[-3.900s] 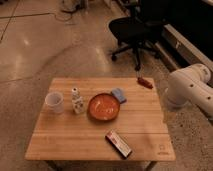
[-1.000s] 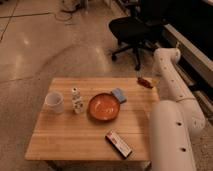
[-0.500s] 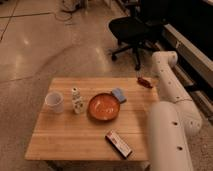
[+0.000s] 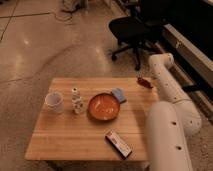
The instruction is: Place the pepper in the ceramic bowl
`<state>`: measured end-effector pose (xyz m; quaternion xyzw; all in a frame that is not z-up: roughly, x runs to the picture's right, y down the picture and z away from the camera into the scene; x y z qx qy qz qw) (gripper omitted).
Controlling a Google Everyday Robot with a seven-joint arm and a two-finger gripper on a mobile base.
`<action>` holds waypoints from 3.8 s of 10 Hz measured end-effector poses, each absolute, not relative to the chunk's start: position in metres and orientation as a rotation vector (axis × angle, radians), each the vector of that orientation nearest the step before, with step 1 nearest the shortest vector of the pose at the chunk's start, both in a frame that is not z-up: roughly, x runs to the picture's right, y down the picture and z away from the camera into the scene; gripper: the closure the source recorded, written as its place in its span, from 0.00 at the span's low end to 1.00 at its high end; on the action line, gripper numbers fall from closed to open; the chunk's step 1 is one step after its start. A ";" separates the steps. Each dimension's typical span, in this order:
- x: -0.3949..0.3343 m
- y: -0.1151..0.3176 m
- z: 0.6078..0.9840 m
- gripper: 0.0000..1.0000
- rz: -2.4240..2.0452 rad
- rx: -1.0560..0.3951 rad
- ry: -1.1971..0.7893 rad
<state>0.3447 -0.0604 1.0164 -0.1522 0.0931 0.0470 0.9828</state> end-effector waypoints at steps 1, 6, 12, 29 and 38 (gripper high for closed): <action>0.344 -0.057 1.018 0.35 0.084 -0.313 0.194; 0.325 -0.037 1.030 0.35 0.018 -0.355 0.204; 0.313 -0.029 1.035 0.79 -0.046 -0.393 0.213; 0.214 0.051 0.826 1.00 -0.264 -0.484 -0.017; 0.080 0.076 0.813 1.00 -0.543 -0.457 -0.209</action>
